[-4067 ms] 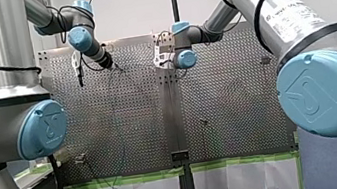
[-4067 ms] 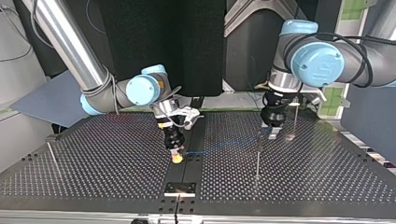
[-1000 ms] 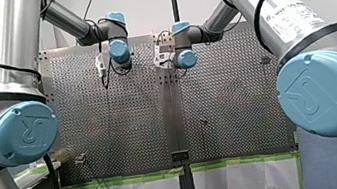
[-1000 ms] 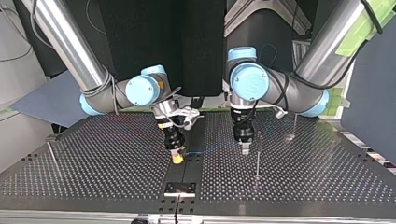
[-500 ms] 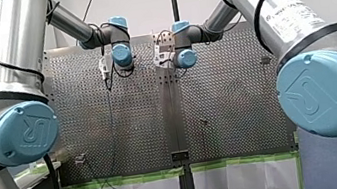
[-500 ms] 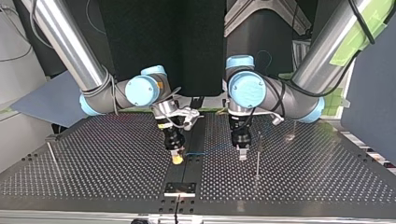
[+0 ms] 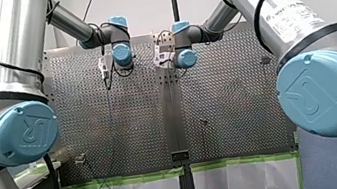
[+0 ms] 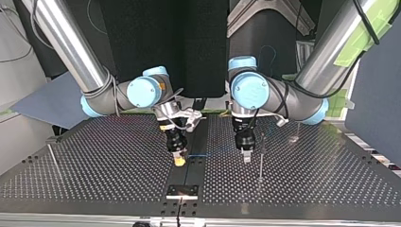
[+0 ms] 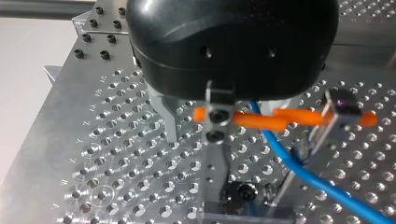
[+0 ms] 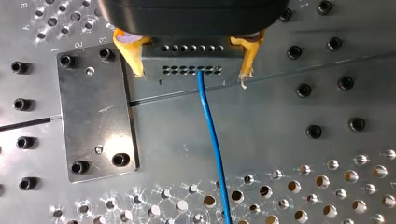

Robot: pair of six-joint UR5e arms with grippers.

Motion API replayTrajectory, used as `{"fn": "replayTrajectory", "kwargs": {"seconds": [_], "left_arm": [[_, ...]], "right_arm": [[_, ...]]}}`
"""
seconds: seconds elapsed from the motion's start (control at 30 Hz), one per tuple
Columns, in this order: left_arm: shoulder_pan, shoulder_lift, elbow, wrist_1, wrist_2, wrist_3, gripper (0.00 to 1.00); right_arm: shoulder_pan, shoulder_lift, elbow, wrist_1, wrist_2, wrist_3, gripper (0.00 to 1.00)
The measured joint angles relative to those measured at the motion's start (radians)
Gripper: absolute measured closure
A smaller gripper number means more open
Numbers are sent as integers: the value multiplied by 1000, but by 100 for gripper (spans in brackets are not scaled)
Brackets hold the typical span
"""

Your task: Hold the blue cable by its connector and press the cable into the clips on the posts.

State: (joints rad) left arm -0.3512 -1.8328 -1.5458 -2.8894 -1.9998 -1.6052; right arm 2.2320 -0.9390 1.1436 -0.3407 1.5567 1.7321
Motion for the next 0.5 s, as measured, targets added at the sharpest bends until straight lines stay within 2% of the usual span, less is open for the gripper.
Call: {"fn": "replayTrajectory", "kwargs": {"seconds": [0.03, 0.07, 0.5], "left_arm": [[0, 0, 0, 3, 0, 0, 82], [0, 0, 0, 7, 0, 0, 100], [1, 0, 0, 43, 27, 1, 100]], "right_arm": [[0, 0, 0, 0, 0, 0, 100], [0, 0, 0, 0, 0, 0, 100], [0, 2, 0, 1, 0, 0, 100]]}}
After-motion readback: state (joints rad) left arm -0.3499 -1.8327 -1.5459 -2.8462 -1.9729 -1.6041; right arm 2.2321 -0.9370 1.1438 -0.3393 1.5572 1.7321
